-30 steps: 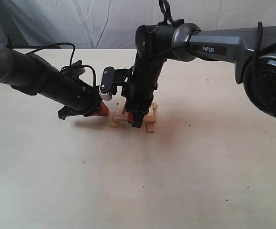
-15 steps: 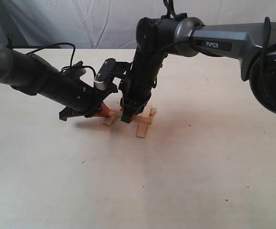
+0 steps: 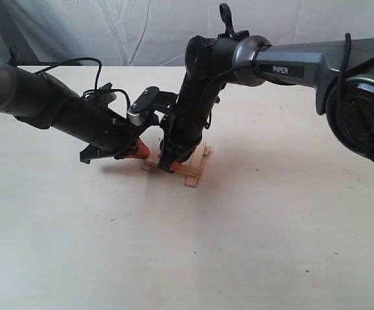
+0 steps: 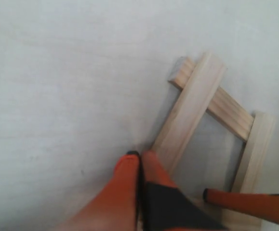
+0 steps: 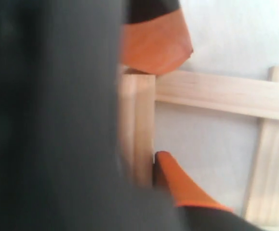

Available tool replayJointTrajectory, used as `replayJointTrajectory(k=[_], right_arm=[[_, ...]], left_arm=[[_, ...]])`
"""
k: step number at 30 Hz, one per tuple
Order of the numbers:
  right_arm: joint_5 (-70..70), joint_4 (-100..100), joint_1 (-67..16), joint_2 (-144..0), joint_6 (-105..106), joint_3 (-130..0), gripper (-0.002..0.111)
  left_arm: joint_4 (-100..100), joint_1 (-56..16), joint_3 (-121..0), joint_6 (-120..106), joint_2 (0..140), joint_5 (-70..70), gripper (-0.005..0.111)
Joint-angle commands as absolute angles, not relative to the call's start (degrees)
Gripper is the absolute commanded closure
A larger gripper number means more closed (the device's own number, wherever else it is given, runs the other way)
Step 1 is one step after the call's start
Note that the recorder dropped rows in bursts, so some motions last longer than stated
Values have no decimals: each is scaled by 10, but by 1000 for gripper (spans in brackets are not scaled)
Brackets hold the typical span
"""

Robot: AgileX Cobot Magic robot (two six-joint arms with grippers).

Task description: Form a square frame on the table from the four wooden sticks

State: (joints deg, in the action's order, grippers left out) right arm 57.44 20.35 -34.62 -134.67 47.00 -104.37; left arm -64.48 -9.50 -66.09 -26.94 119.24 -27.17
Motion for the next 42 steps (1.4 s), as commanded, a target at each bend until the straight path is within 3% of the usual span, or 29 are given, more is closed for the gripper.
replayJointTrajectory(k=[1, 4, 10, 13, 14, 15, 25, 42], right_arm=[[567, 208, -345, -1348, 462, -1042, 62], [568, 212, -345, -1340, 451, -1043, 58], [643, 193, -301, -1277, 374, -1043, 61], [669, 181, -271, -1277, 286, -1042, 83], [679, 174, -260, -1280, 242, -1034, 99], [678, 174, -257, -1280, 225, -1026, 108], [604, 164, -264, -1283, 129, -946, 108], [516, 169, -288, -1285, 120, -943, 108]], left_arm=[[-644, -98, -660, -270, 1193, -275, 106], [-641, -98, -660, -270, 1193, -275, 106], [-633, -93, -660, -270, 1193, -274, 106], [-633, -87, -660, -270, 1193, -275, 106], [-633, -87, -660, -270, 1193, -282, 106], [-633, -87, -660, -270, 1193, -284, 106], [-634, -87, -660, -257, 1193, -285, 106], [-635, -87, -660, -257, 1193, -288, 106]])
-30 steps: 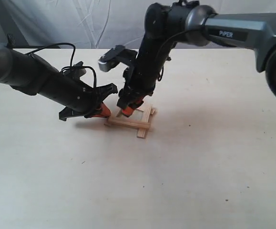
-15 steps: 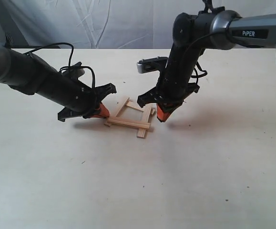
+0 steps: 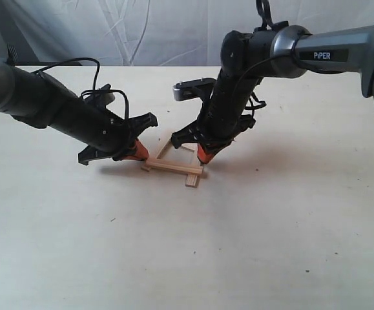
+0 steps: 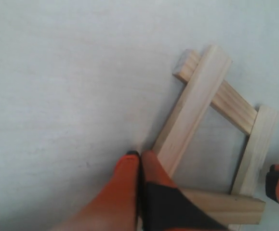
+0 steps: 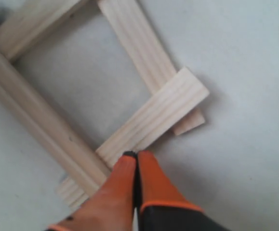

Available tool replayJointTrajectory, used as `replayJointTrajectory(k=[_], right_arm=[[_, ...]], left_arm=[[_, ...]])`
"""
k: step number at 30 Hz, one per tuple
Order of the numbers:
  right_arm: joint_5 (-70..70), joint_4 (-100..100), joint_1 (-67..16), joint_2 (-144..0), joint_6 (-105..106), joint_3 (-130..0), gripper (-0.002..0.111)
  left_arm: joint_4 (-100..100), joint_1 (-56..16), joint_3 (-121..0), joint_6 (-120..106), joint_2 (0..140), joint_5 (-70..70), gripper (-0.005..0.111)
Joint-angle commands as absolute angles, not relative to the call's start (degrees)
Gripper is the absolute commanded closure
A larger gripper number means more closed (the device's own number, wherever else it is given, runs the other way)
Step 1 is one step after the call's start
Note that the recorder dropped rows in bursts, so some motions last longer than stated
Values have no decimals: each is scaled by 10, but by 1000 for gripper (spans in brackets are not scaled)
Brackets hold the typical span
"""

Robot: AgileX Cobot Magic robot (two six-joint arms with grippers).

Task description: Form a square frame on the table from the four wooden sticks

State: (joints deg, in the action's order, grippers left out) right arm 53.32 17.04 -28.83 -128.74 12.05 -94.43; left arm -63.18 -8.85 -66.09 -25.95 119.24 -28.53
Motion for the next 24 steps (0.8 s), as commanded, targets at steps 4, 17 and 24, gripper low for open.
replayJointTrajectory(k=[4, 17, 24], right_arm=[[522, 172, -288, -1285, 120, -943, 108], [566, 181, -290, -1285, 122, -945, 108], [531, 173, -292, -1288, 121, -946, 108]], left_arm=[[-635, -87, -660, -257, 1193, -288, 106], [-634, -87, -660, -257, 1193, -290, 106], [-634, -87, -660, -257, 1193, -290, 106]])
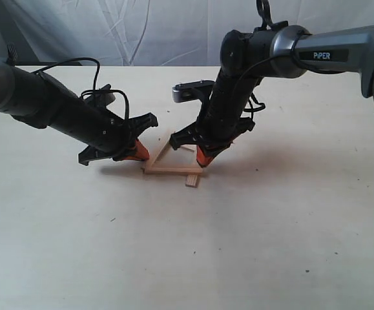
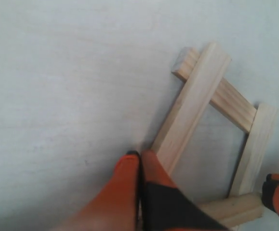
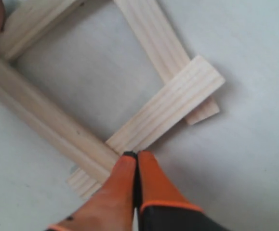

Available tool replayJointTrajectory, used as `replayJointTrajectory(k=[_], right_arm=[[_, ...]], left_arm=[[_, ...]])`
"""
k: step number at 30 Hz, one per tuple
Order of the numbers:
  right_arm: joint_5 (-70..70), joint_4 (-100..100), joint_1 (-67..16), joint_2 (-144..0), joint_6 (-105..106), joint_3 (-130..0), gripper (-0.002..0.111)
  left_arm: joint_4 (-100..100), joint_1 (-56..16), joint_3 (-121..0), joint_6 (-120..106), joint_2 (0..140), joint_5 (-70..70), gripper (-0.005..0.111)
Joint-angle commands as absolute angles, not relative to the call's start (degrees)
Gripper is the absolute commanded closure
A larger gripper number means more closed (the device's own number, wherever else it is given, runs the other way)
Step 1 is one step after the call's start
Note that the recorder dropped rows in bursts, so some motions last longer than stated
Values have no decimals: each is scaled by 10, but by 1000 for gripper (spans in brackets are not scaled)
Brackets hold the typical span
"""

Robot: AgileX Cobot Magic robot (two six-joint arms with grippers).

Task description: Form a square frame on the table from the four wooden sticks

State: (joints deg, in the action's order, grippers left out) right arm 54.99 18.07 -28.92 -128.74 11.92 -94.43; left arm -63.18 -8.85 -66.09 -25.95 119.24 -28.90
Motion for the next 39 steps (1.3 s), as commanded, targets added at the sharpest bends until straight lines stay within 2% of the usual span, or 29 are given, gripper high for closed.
replayJointTrajectory(k=[1, 17, 29, 31, 35, 36, 39], right_arm=[[536, 175, -293, -1289, 121, -946, 108], [563, 170, -298, -1257, 116, -946, 108], [679, 189, -298, -1254, 81, -944, 106], [691, 224, -298, -1251, 81, -933, 95], [663, 253, -298, -1230, 81, -895, 57], [650, 253, -298, -1222, 74, -886, 52], [617, 244, -298, -1202, 40, -861, 54]], left_arm=[[-634, -87, -660, -258, 1193, -290, 106], [-631, -87, -660, -260, 1193, -291, 106], [-631, -82, -660, -260, 1193, -296, 106], [-629, -75, -660, -260, 1188, -296, 106], [-624, -60, -661, -275, 1168, -297, 106], [-619, -57, -661, -282, 1163, -295, 106], [-604, -52, -661, -287, 1157, -293, 106]])
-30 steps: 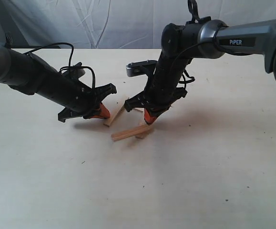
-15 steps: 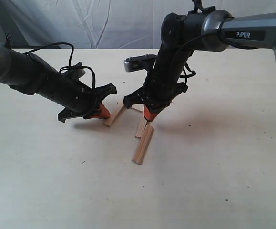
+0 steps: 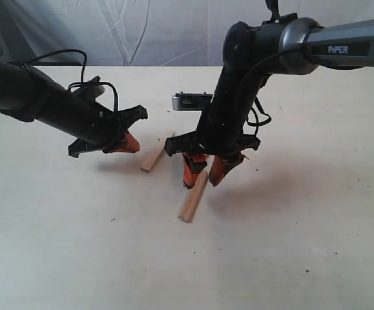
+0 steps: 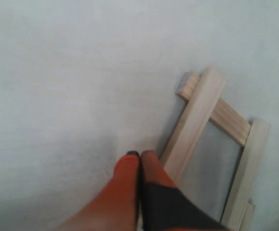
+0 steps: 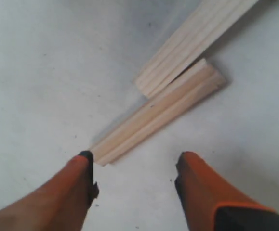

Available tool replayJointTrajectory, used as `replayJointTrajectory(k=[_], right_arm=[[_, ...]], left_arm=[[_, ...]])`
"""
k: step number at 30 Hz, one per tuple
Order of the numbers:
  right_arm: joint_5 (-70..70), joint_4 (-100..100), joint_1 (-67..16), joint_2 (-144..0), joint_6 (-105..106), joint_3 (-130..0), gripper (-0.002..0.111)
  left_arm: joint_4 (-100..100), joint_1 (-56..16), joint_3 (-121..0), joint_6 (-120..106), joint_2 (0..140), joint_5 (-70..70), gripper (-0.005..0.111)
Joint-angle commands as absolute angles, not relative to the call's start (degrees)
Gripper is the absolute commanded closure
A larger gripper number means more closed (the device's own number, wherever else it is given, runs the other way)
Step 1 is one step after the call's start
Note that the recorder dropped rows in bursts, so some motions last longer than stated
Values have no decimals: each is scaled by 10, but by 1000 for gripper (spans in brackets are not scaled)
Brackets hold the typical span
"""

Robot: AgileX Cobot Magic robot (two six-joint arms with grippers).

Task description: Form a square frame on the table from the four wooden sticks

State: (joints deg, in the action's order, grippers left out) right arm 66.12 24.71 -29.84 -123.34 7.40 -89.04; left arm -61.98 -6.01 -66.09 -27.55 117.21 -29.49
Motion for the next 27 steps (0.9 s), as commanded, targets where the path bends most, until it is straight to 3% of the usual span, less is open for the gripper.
replayJointTrajectory(k=[1, 16, 18, 23, 27], right_arm=[[598, 243, -302, -1197, 25, -848, 56], [358, 202, -394, -1202, -205, -738, 56], [366, 181, -395, -1208, -217, -738, 65], [430, 102, -394, -1219, -239, -738, 109], [432, 74, -393, -1200, -241, -738, 105]], left_arm=[[-604, -52, -661, -287, 1157, -293, 106], [-608, -52, -661, -287, 1158, -309, 106], [-608, -52, -661, -287, 1158, -314, 106], [-611, -52, -661, -287, 1158, -315, 106], [-611, -52, -661, -287, 1158, -315, 106]])
